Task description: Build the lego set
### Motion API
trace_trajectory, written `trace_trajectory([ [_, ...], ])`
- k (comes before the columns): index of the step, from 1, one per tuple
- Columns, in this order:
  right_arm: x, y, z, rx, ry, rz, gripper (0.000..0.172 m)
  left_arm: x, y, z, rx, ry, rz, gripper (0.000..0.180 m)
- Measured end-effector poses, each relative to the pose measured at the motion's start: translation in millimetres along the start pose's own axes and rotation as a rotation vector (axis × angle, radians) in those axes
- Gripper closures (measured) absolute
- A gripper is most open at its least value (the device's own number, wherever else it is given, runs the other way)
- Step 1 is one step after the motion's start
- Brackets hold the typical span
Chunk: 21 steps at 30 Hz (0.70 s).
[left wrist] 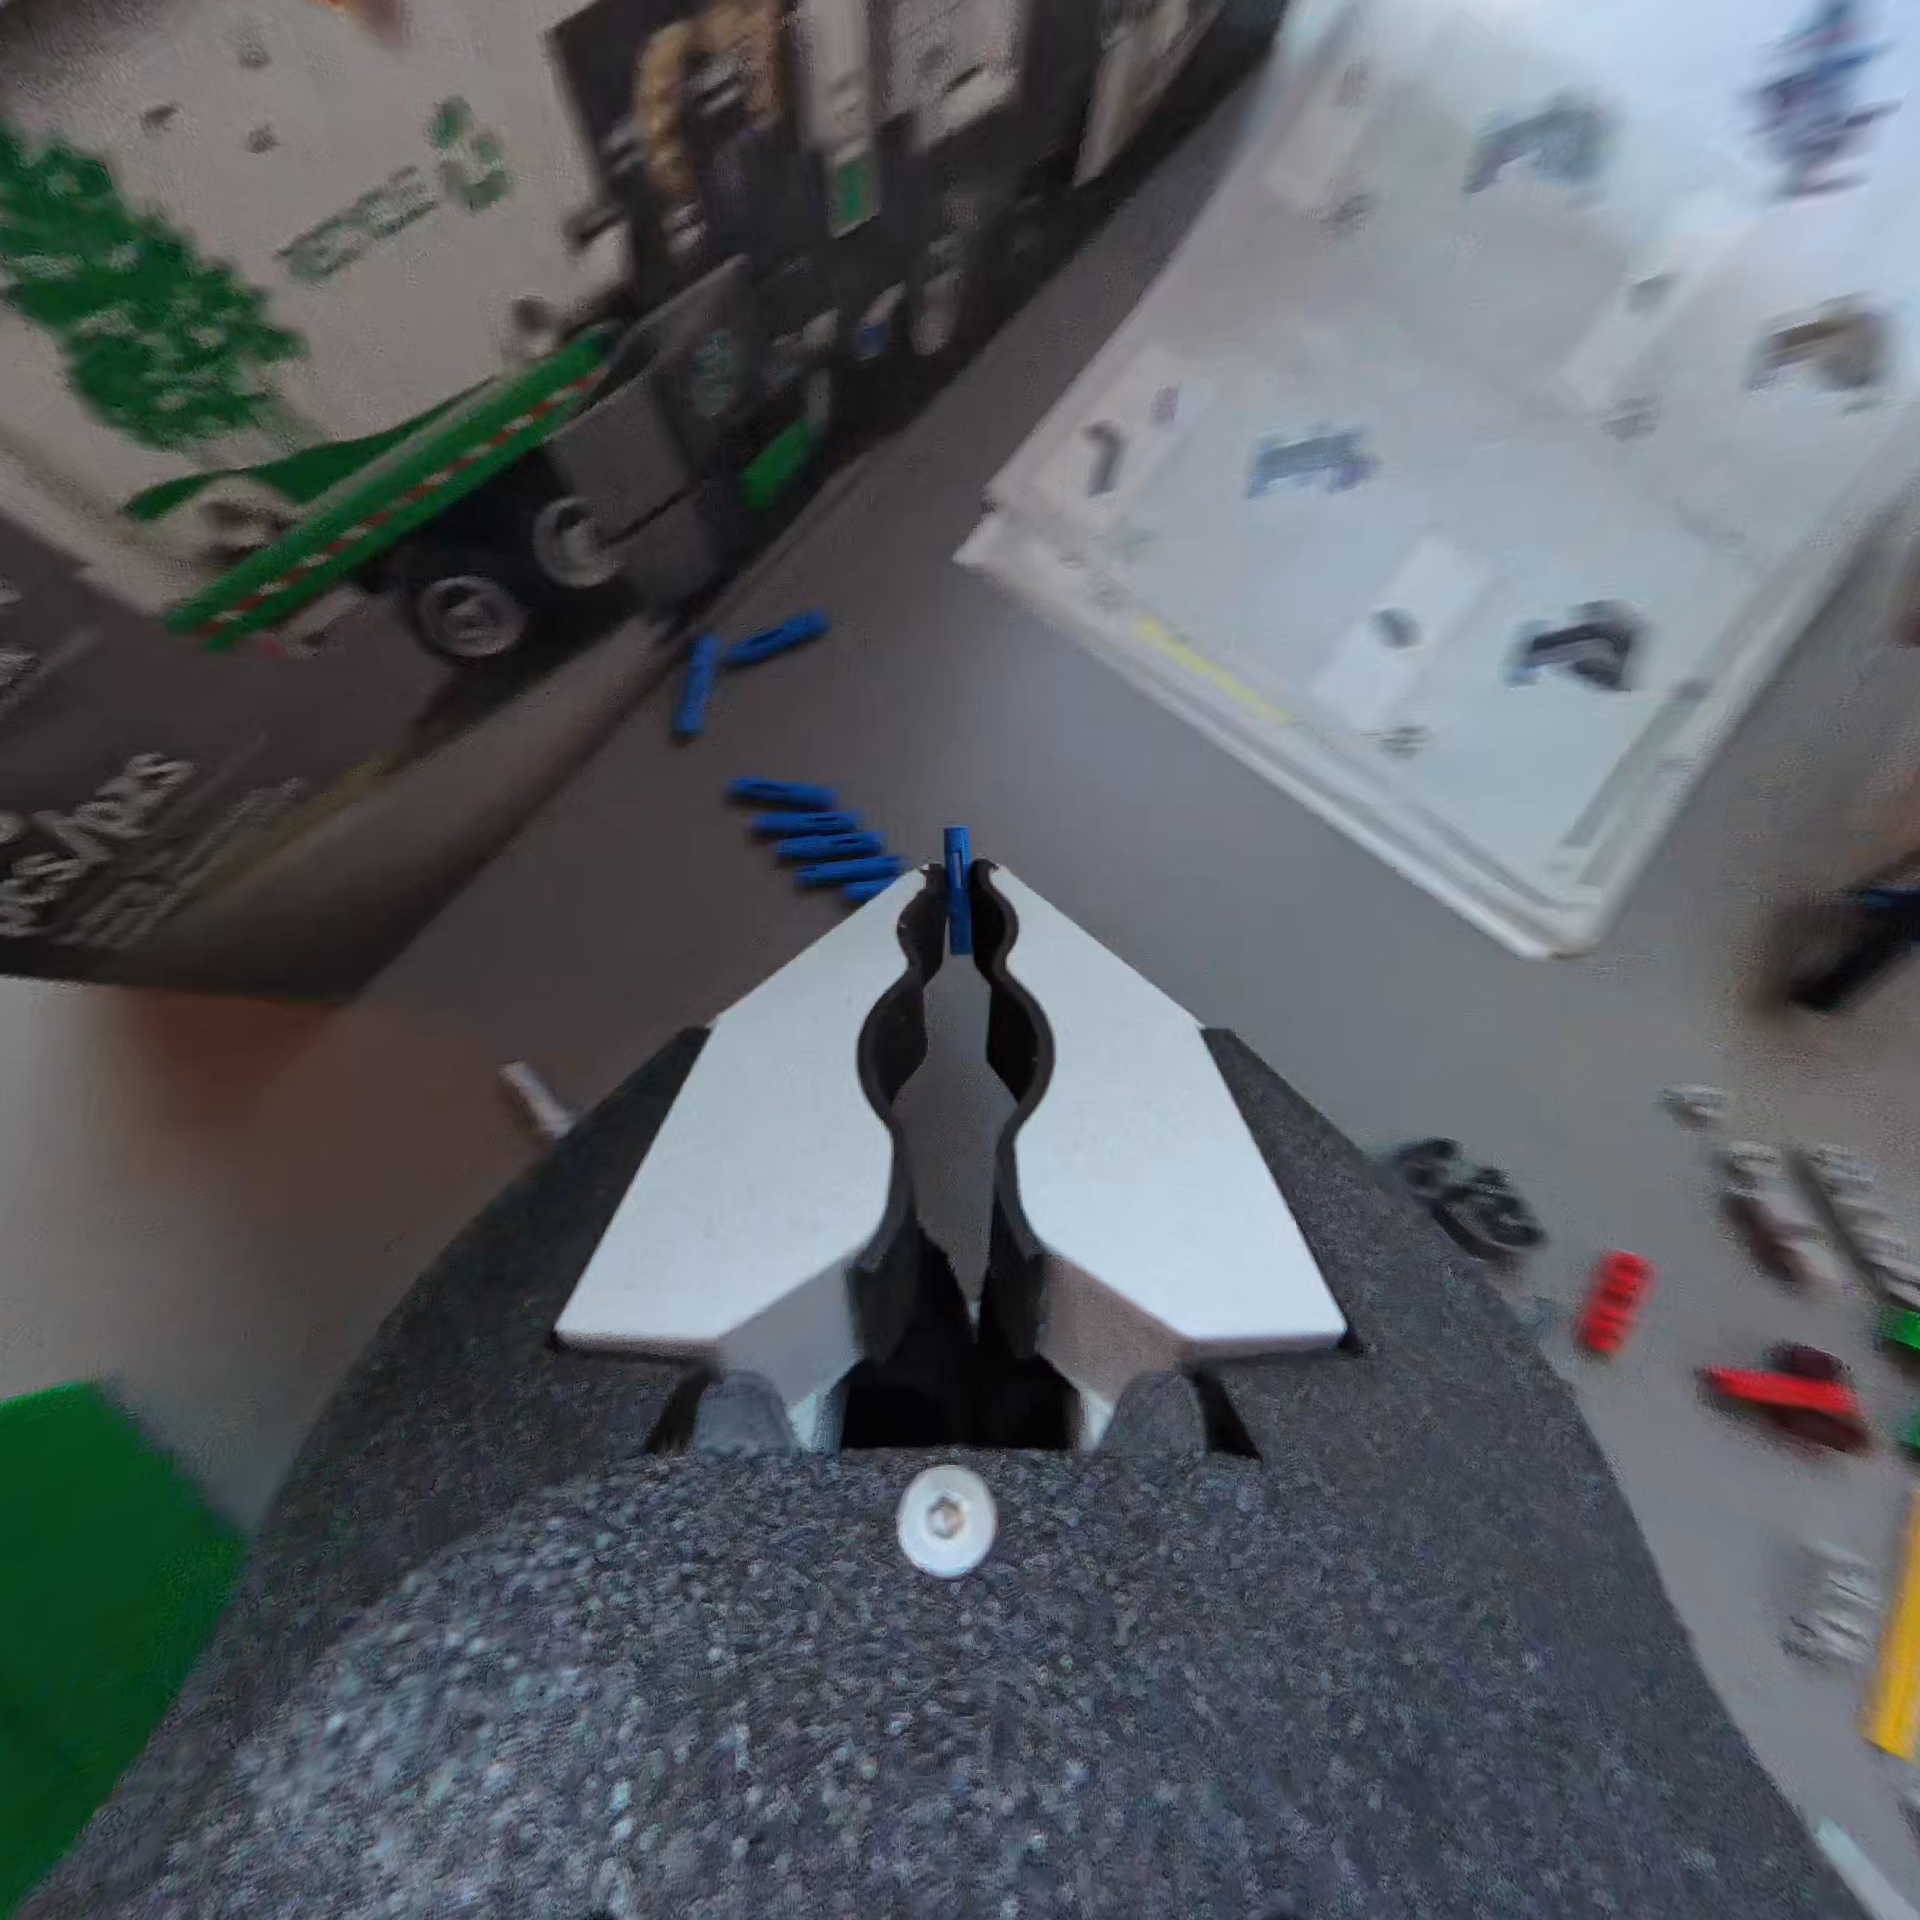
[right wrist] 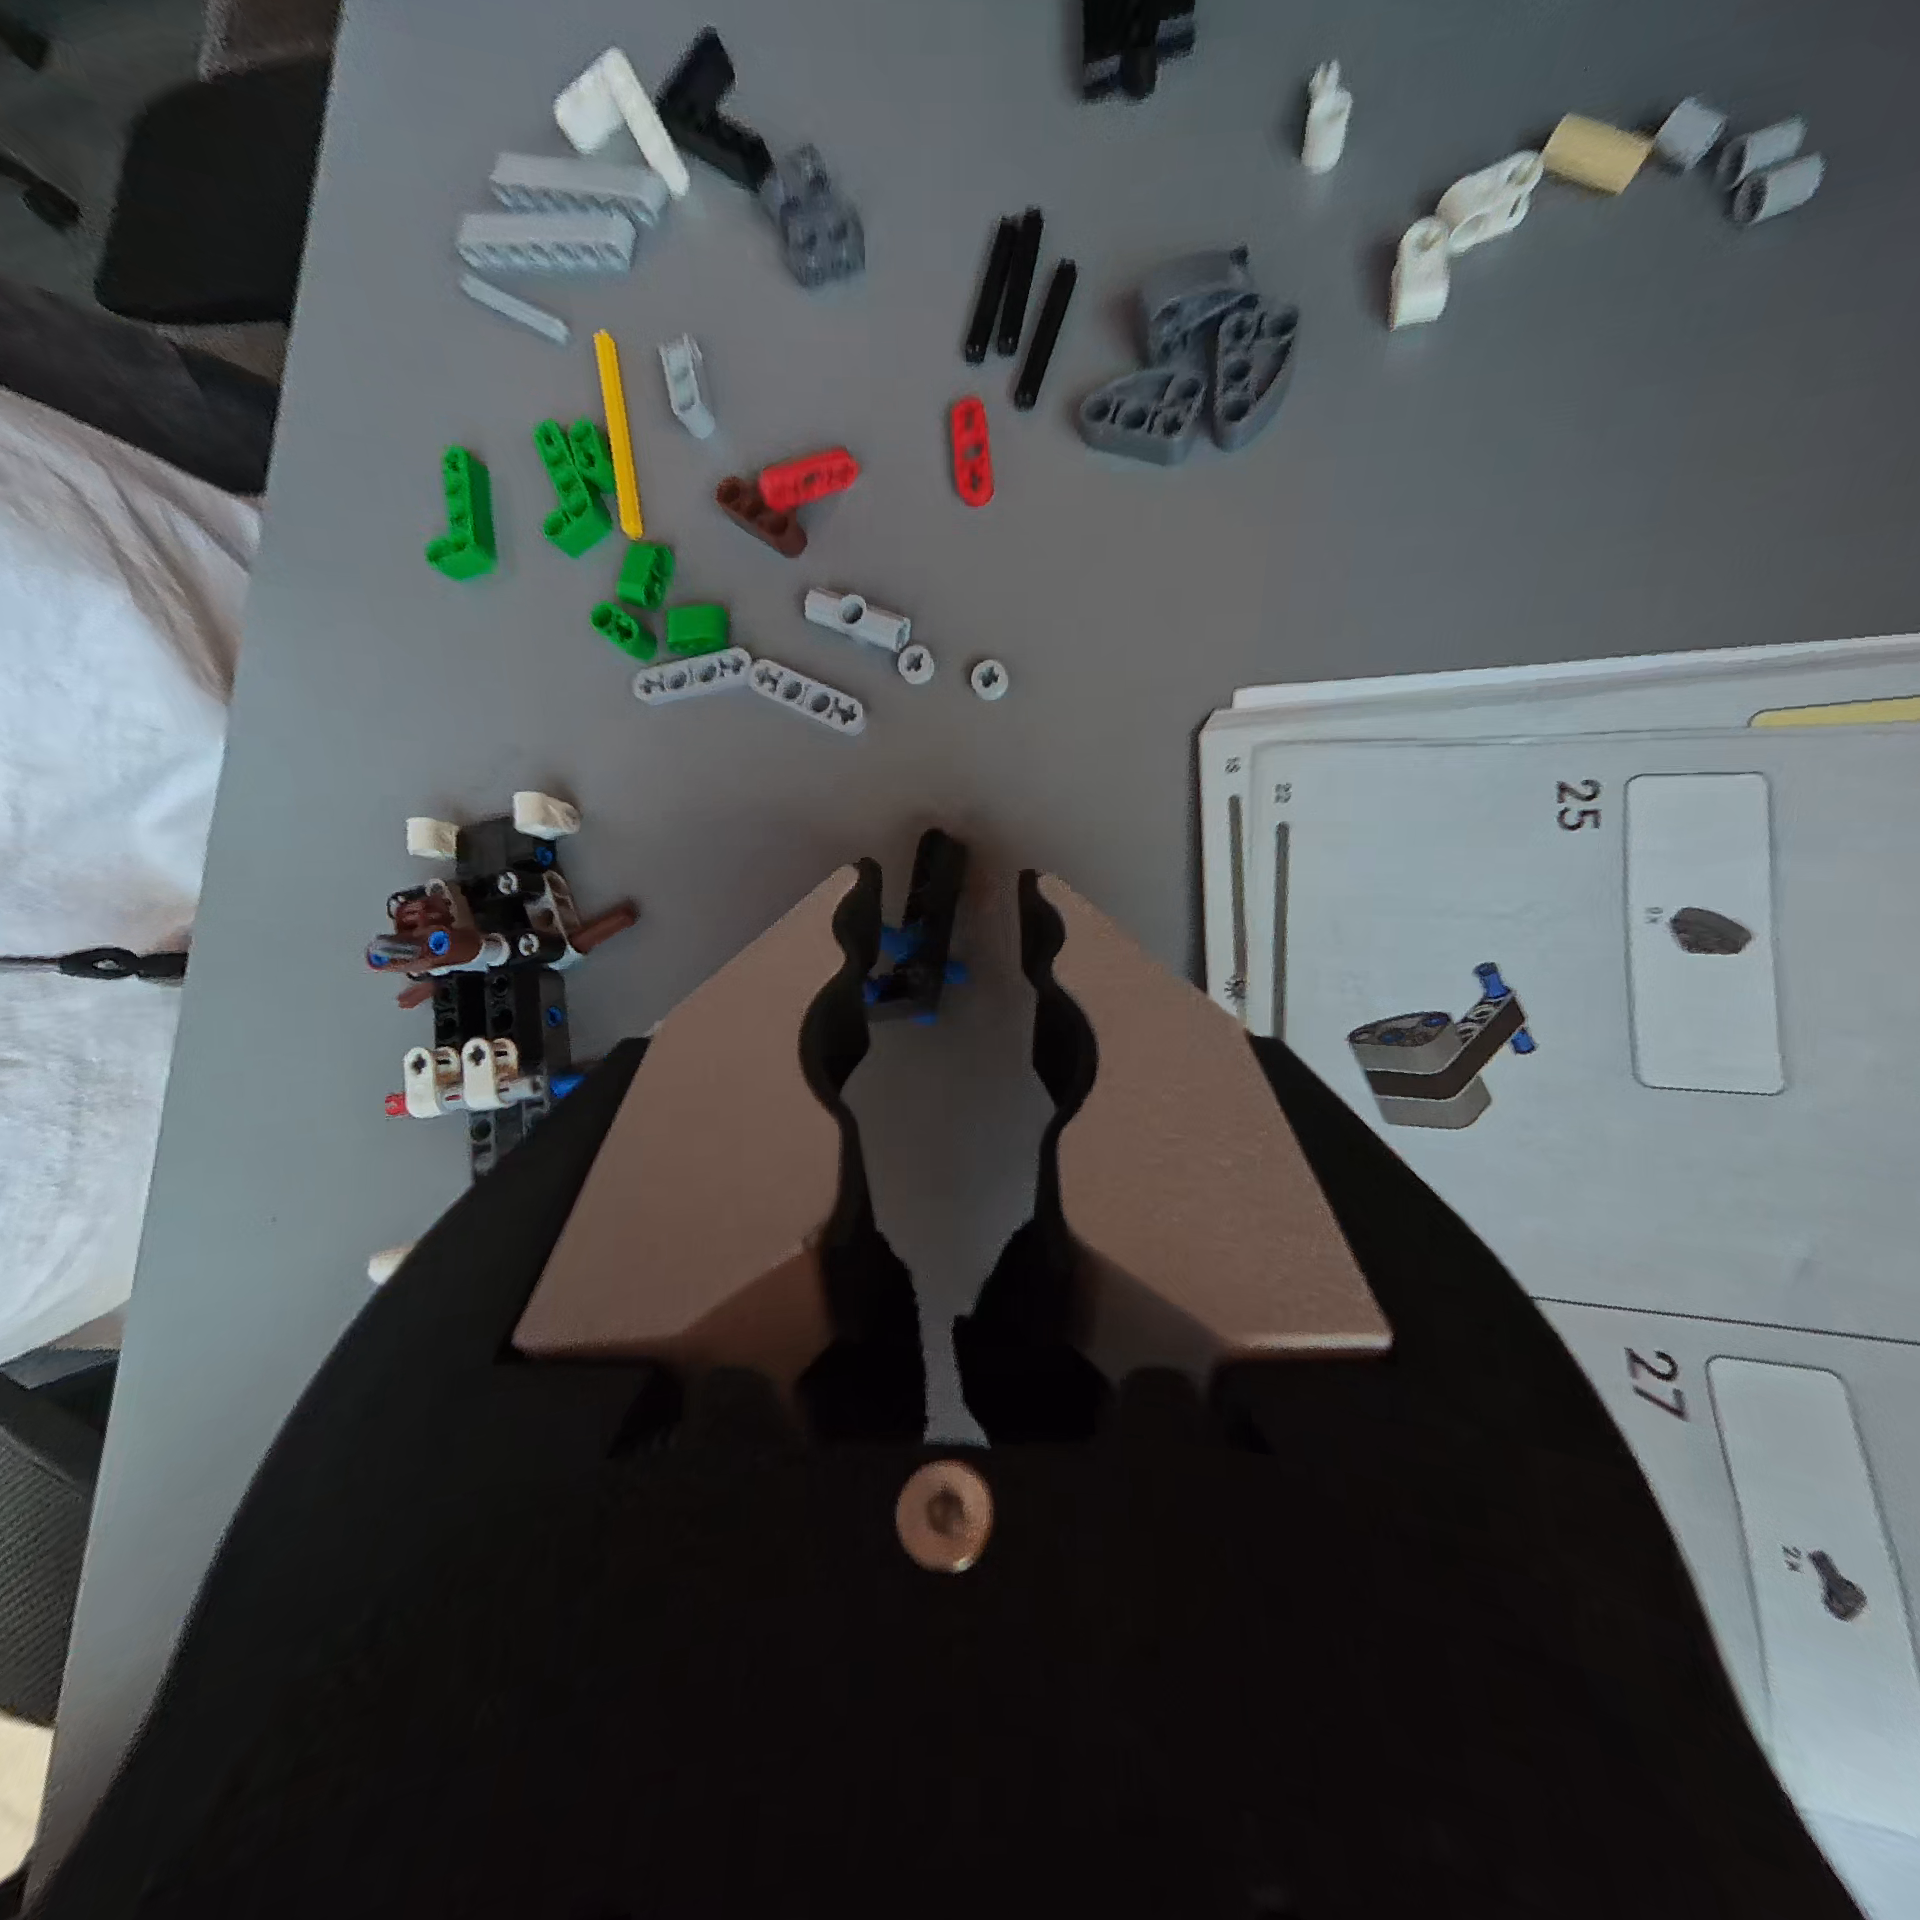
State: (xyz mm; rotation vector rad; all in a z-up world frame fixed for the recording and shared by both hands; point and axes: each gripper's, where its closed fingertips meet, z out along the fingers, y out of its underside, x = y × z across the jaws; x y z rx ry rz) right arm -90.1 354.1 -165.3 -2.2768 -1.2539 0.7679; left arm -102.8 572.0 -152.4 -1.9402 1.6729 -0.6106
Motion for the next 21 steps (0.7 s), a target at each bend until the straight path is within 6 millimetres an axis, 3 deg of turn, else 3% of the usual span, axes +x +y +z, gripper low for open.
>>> trace_trajectory([
  [1, 3, -11, -8, 0.066, 0.014, -0.003, 0.146, 27, -6, -9, 0.042, 0.103, -0.012, 0.177],
  [5, 13, -63, -54, 0.413, 0.142, -0.106, 0.145, 137, -29, -55, 0.169, 0.564, -0.098, 0.178],
  [8, 4, -79, -70, 0.533, 0.217, -0.250, 0.145, 189, -36, -81, 0.183, 0.820, -0.164, 0.178],
  [11, -20, -84, -75, 0.565, 0.191, -0.369, 0.146, 211, -40, -92, 0.182, 0.968, -0.234, 0.178],
  [15, -33, -80, -68, 0.503, 0.203, -0.457, 0.154, 226, -37, -100, 0.154, 1.098, -0.263, 0.178],
  [21, -37, -81, -69, 0.502, 0.256, -0.514, 0.165, 227, -35, -97, 0.151, 1.110, -0.288, 0.178],
])
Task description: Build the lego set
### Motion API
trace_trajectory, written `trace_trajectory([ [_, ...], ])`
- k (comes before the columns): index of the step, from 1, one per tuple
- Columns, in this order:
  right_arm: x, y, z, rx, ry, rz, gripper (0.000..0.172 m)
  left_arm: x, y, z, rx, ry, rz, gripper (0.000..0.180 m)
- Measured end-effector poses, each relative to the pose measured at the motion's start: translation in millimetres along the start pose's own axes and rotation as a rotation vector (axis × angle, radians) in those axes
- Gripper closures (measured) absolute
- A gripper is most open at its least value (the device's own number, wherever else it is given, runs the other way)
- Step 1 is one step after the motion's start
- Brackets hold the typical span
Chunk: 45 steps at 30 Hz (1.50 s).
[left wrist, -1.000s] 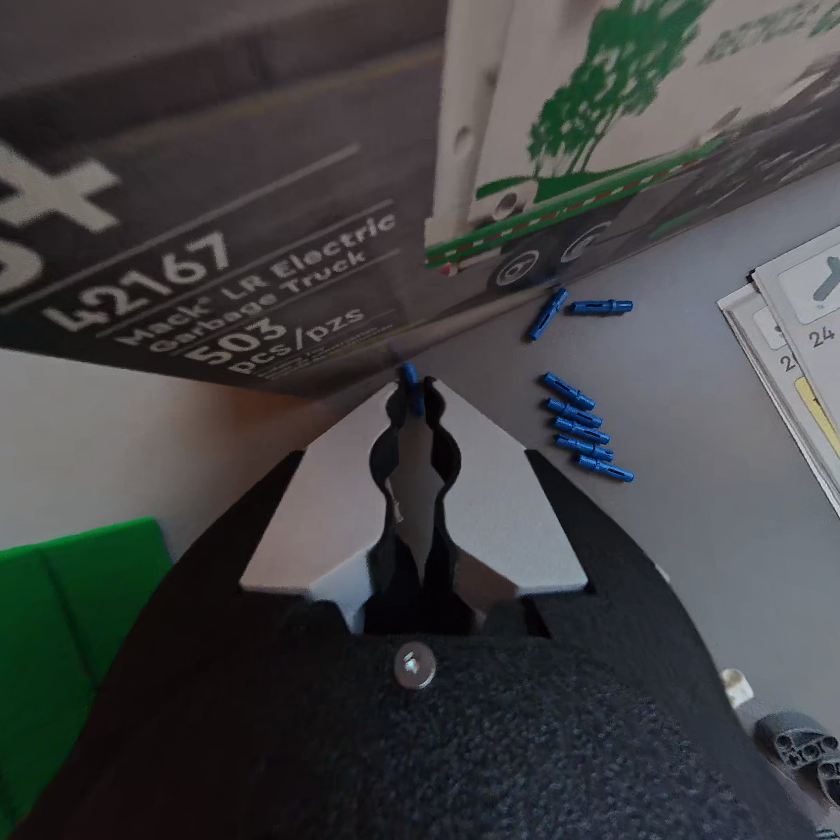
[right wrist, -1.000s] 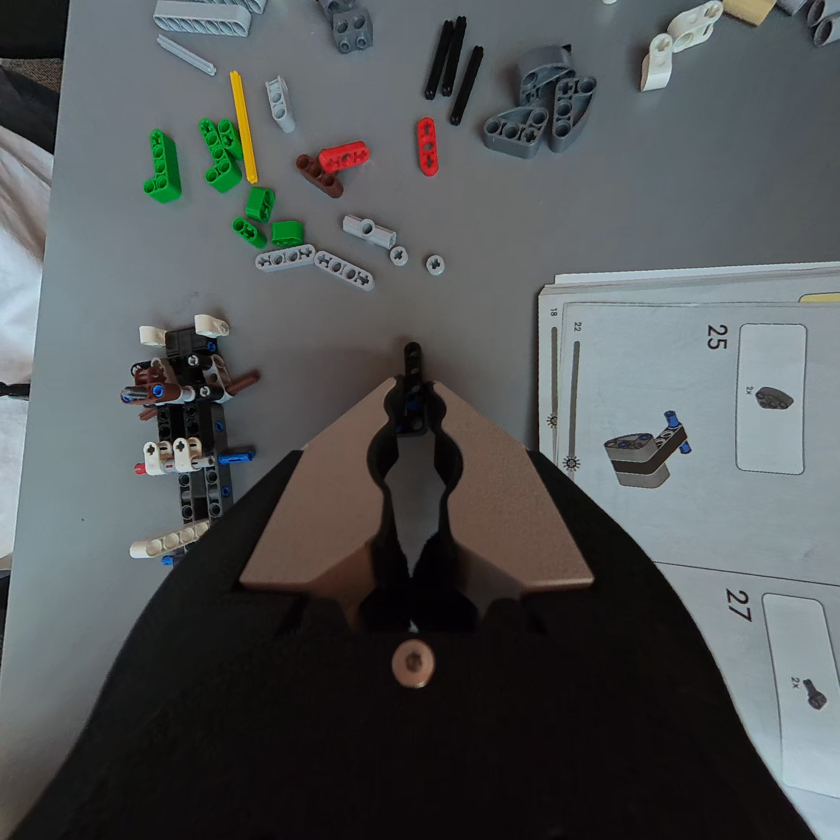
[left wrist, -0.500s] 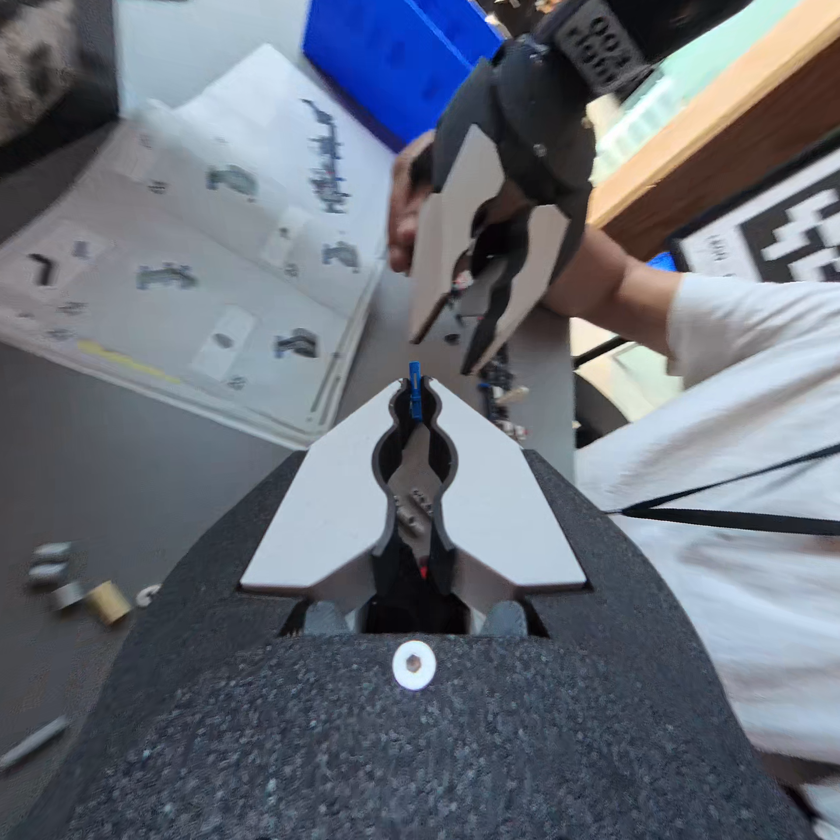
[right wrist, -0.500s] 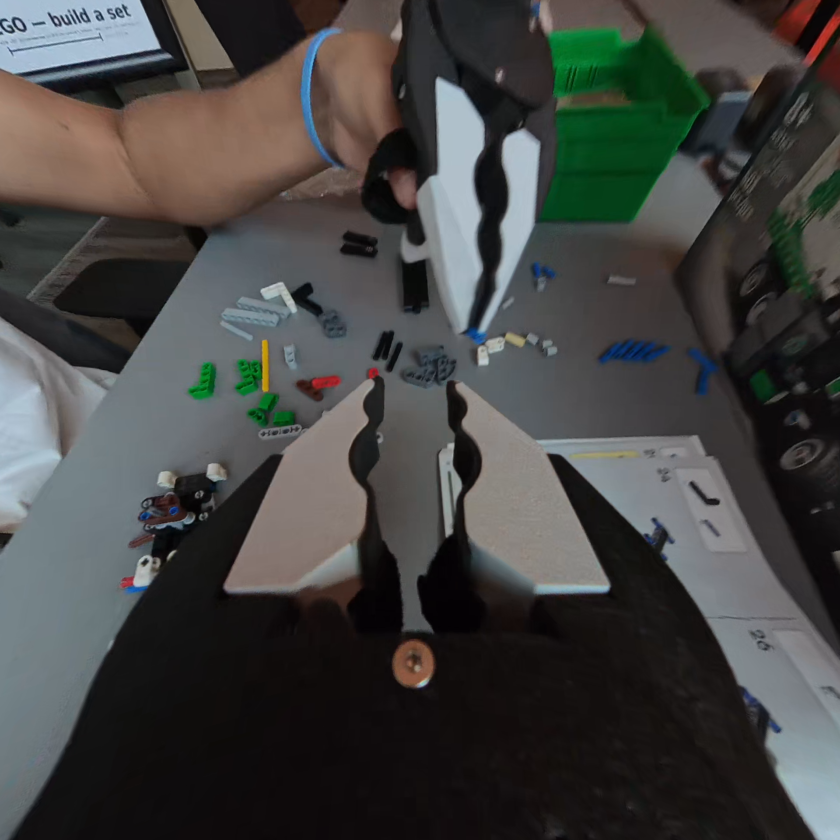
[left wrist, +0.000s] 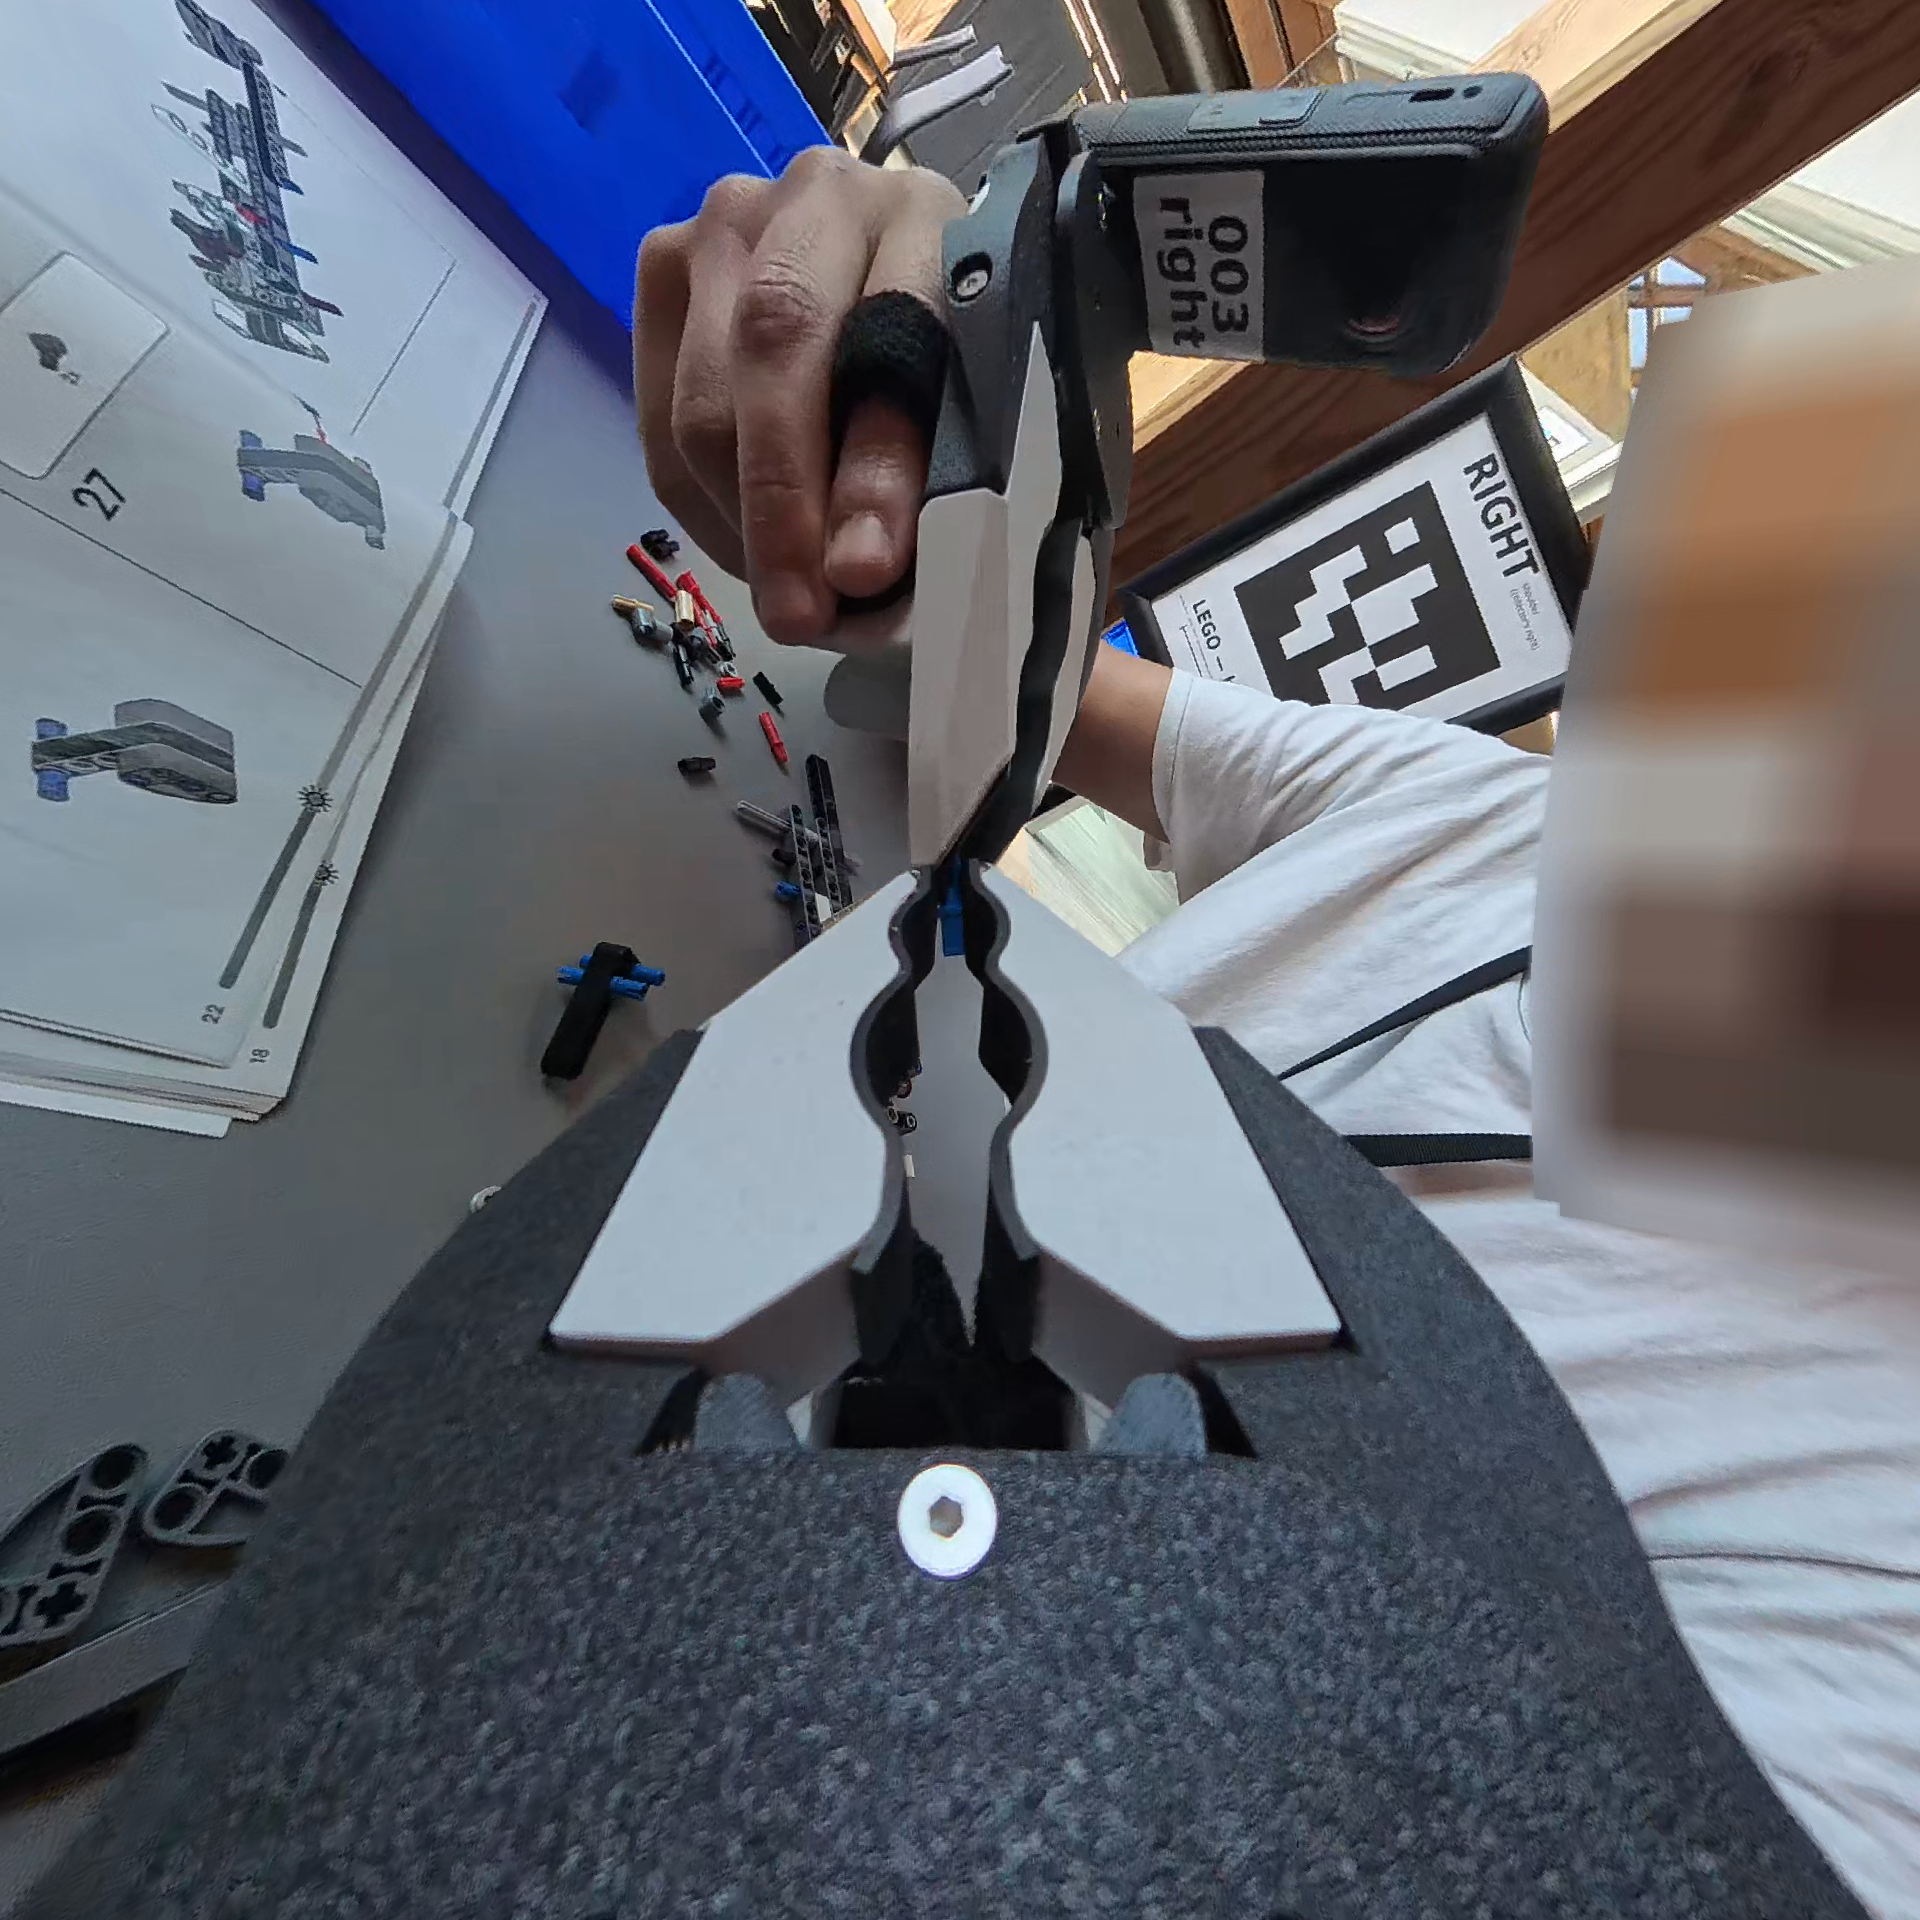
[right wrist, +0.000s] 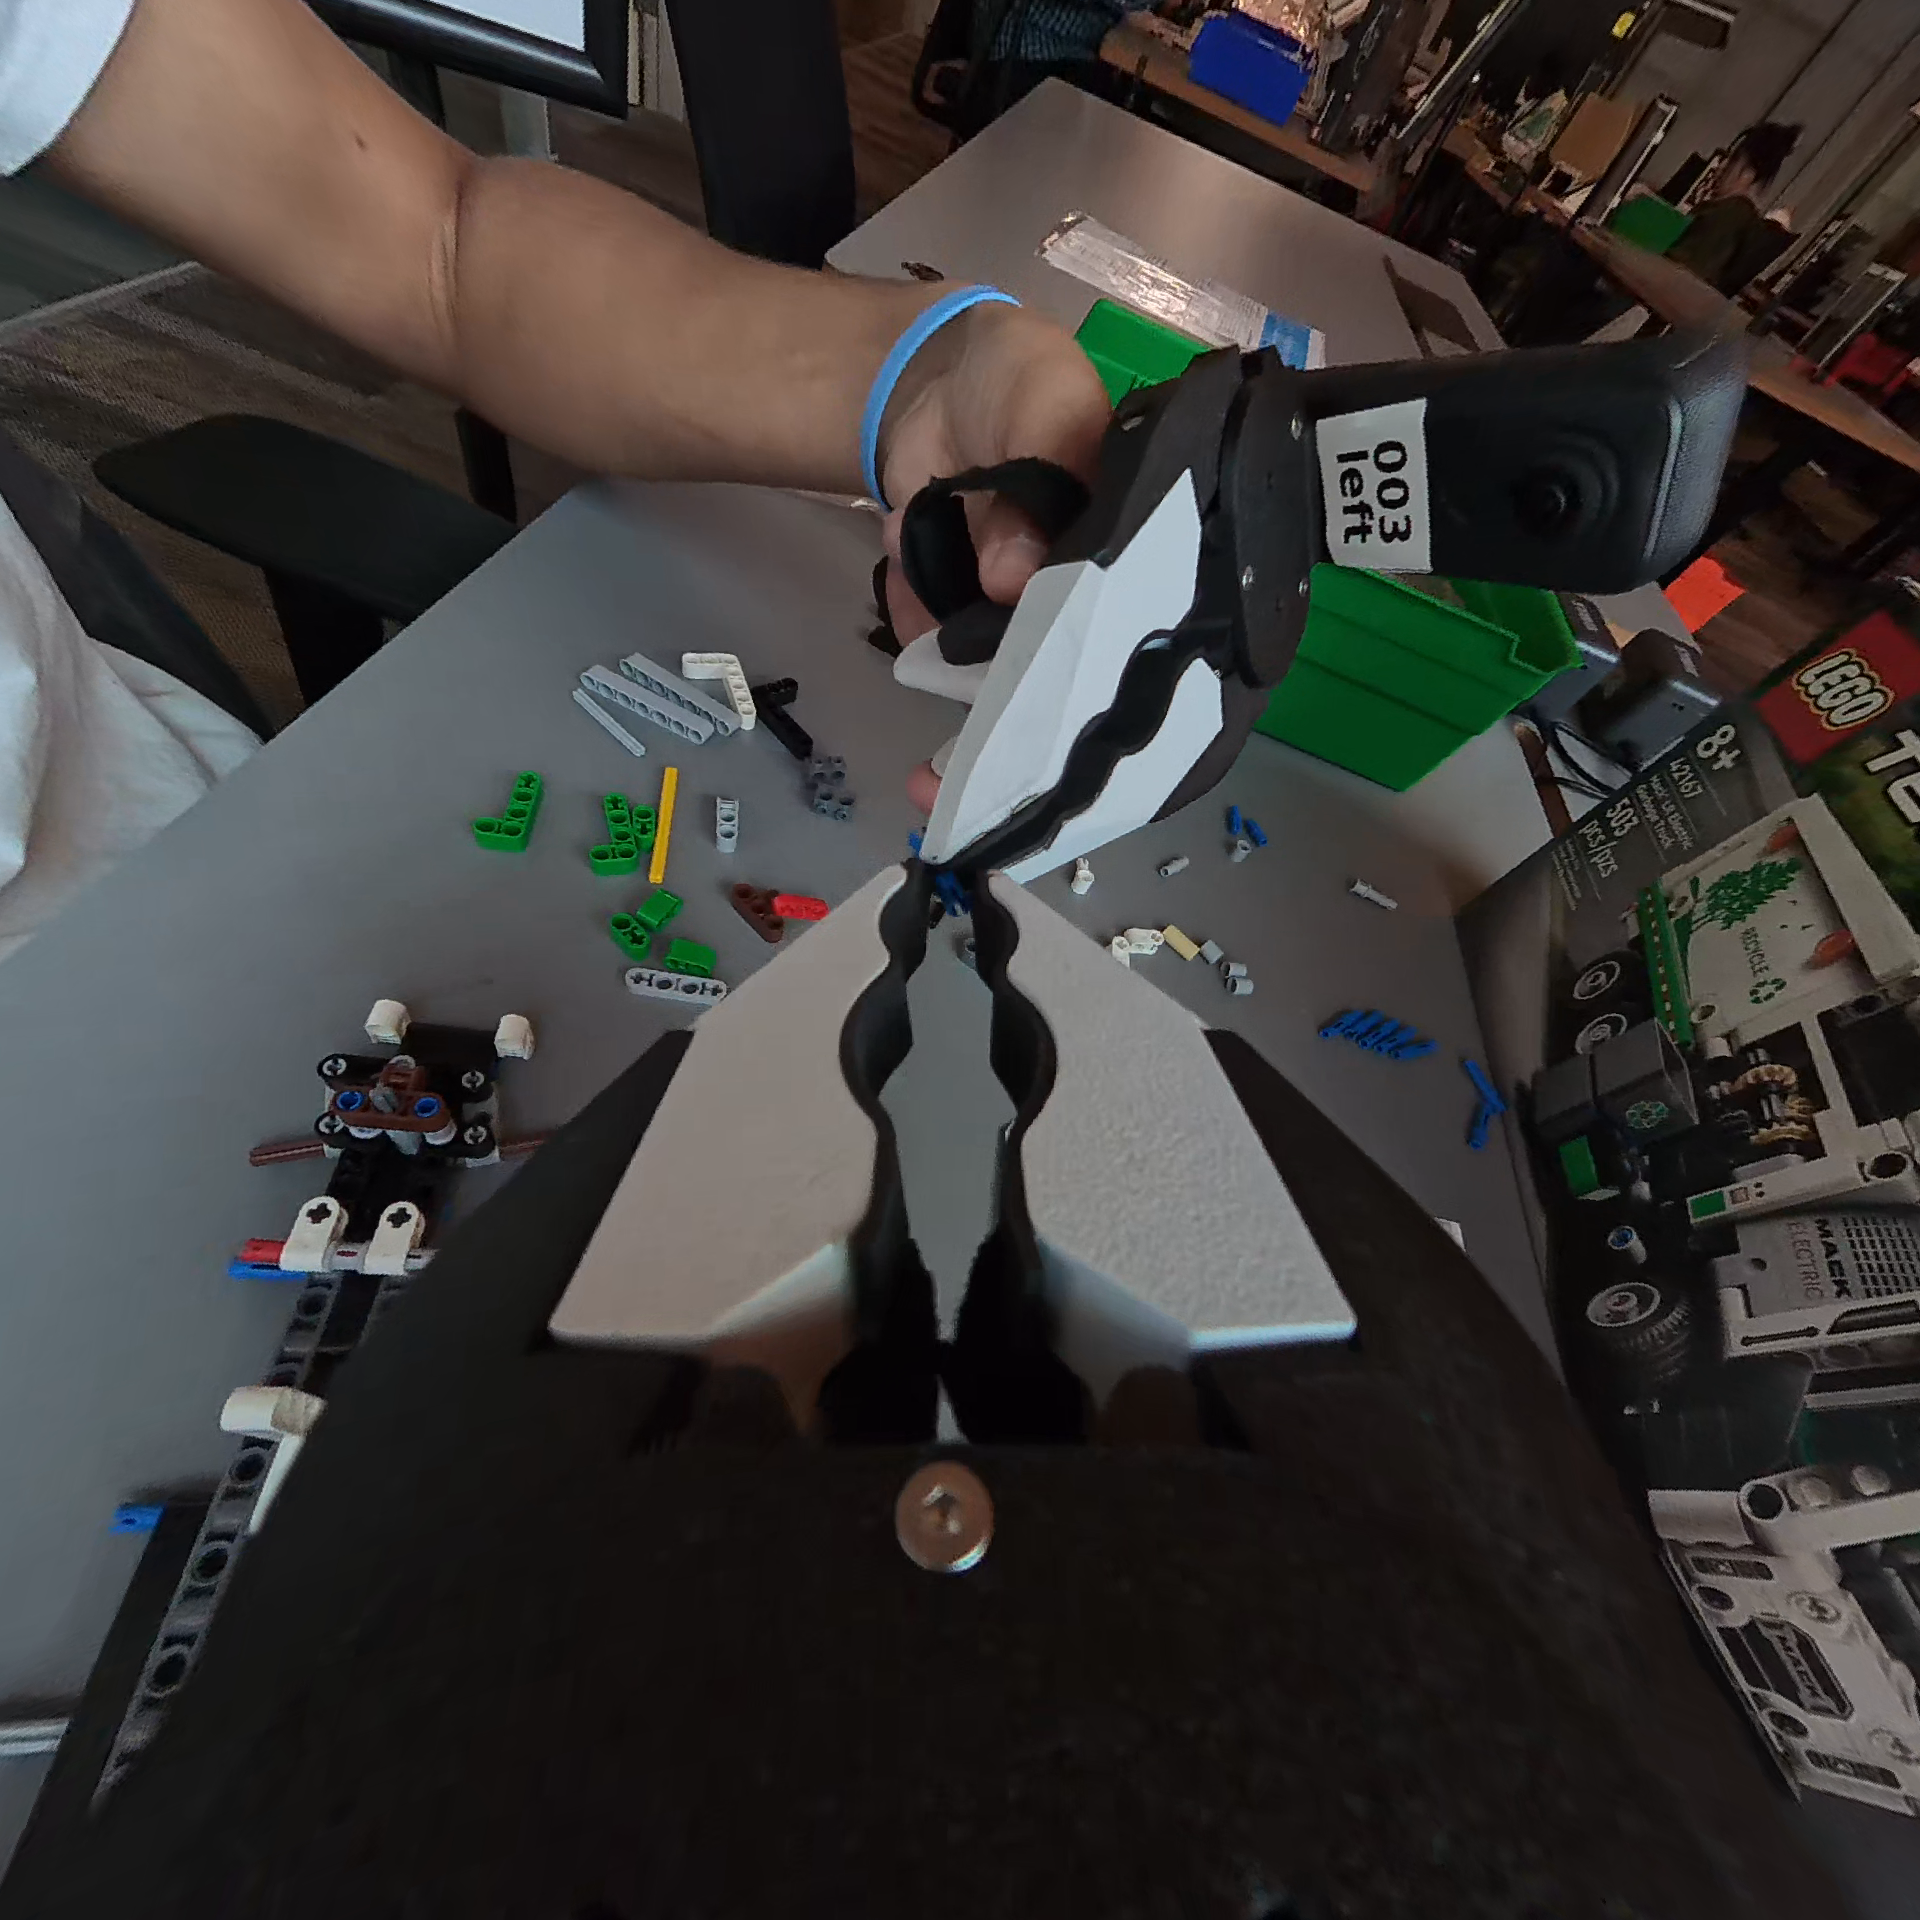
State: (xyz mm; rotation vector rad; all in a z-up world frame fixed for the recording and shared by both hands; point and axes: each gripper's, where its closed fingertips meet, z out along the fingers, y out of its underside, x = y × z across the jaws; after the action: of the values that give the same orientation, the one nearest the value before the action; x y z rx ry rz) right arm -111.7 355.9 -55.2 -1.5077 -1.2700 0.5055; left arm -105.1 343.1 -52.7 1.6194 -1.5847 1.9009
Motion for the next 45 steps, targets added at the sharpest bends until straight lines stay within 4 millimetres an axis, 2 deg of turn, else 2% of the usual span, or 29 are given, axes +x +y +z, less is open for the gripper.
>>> trace_trajectory([
  [3, 7, 3, 0, -0.037, 0.020, 0.025, 0.168, -6, -6, -6, 0.048, -0.076, 0.080, 0.175],
  [6, 19, 13, 1, -0.059, 0.044, 0.117, 0.169, -12, -9, -11, 0.068, -0.191, 0.241, 0.157],
  [8, 25, 13, -1, -0.018, 0.039, 0.188, 0.169, -17, -12, -14, 0.074, -0.320, 0.458, 0.135],
  [11, 25, 8, -4, 0.056, -0.042, 0.343, 0.169, -15, -17, -16, 0.098, -0.541, 0.912, 0.116],
  [12, 21, 5, -4, 0.084, -0.091, 0.393, 0.169, -11, -23, -18, 0.143, -0.628, 1.048, 0.125],
  [14, 16, 1, -3, 0.120, -0.172, 0.483, 0.169, 0, -31, -24, 0.227, -0.783, 1.289, 0.163],
  [15, 13, -1, -2, 0.140, -0.199, 0.508, 0.169, 1, -29, -23, 0.211, -0.814, 1.349, 0.166],
  [18, 7, -4, 0, 0.182, -0.275, 0.581, 0.169, -5, -12, -15, 0.110, -0.761, 1.296, 0.151],
  [20, 8, -7, -2, 0.221, -0.308, 0.624, 0.169, -8, -1, -16, 0.056, -0.726, 1.257, 0.151],
  [25, 3, -9, 0, 0.251, -0.373, 0.681, 0.169, -5, 7, -19, 0.032, -0.685, 1.234, 0.156],
  [28, 0, -10, 4, 0.260, -0.398, 0.709, 0.169, -4, 9, -15, 0.035, -0.683, 1.246, 0.158],
  [35, -6, -7, 12, 0.249, -0.434, 0.739, 0.169, -3, 8, -14, 0.043, -0.701, 1.270, 0.177],
  [45, -10, -10, 10, 0.278, -0.506, 0.801, 0.169, 1, 10, -14, 0.035, -0.693, 1.297, 0.177],
])
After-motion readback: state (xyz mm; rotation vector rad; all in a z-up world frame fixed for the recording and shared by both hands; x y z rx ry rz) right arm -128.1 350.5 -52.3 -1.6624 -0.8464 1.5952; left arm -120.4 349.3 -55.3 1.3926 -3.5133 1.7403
